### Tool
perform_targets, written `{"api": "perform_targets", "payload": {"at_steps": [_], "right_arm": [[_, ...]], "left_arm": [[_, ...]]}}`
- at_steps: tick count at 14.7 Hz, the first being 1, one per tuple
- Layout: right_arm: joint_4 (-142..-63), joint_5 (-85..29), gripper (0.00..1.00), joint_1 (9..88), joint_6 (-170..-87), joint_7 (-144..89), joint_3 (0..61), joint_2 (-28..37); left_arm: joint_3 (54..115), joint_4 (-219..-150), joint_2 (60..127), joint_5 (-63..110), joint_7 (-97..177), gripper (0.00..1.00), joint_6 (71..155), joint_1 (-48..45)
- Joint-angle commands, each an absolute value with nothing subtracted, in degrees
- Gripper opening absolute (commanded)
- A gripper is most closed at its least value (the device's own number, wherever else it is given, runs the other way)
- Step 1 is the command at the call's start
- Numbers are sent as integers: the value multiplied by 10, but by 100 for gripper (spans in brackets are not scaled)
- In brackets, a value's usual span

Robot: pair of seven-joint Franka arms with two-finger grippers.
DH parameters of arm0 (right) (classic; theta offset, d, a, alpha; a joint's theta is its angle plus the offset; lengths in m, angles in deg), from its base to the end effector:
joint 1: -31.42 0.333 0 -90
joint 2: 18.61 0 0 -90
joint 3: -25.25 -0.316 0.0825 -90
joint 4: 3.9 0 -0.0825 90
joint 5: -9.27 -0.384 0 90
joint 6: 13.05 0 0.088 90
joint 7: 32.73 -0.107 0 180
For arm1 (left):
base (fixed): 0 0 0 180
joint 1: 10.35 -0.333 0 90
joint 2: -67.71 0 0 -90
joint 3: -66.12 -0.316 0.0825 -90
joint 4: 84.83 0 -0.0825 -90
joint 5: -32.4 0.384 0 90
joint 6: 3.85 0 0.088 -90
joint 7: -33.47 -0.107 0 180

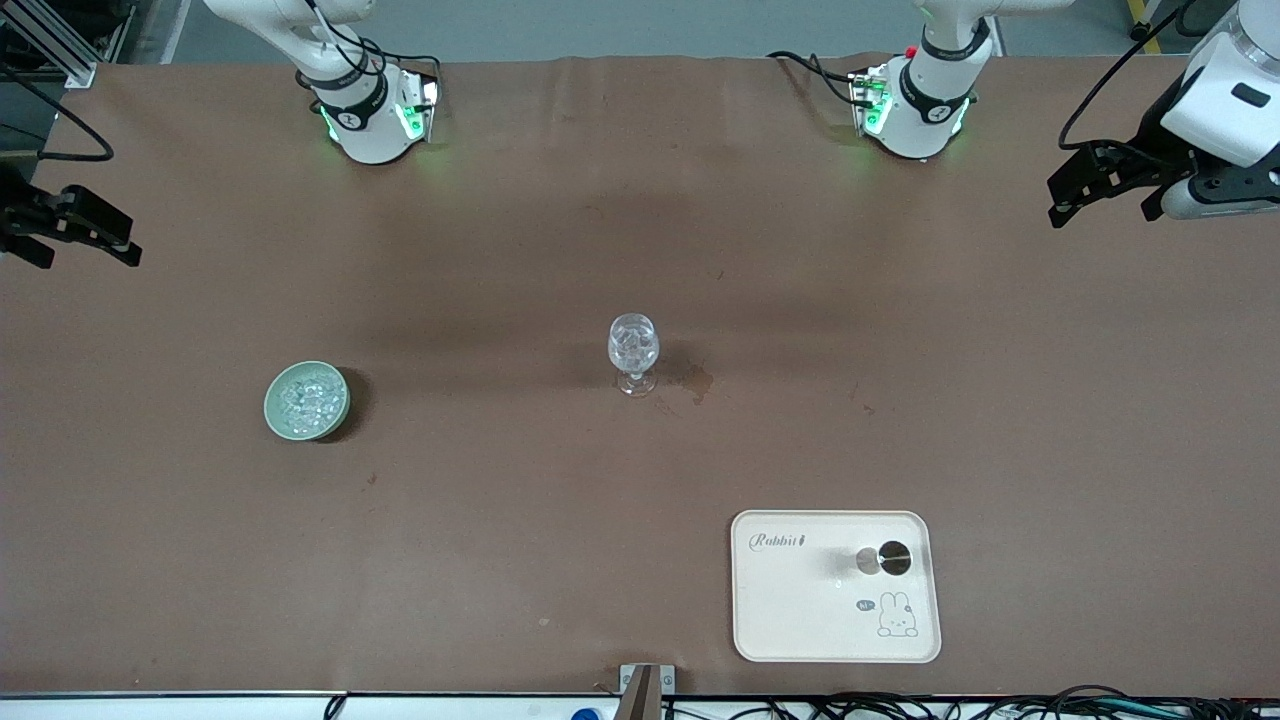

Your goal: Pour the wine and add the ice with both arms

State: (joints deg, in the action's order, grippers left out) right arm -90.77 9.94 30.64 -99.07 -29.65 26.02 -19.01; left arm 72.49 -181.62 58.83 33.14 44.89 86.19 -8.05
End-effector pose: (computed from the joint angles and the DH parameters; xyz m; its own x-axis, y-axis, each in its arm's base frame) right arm 0.5454 -0.0161 0.6479 0.9996 0.0259 -0.0085 0.0260 -0.9996 0.0111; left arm 0.4994 -0.0796 0.6503 0.9980 0.0487 0.0414 0.0497 -0.9985 -0.0223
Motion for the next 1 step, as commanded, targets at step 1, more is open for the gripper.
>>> {"api": "perform_targets", "payload": {"at_steps": [1], "right_arm": [[-917, 88, 92, 301, -989, -286, 257, -192]], "left_arm": [[732, -1822, 581, 328, 458, 100, 868, -87]]}}
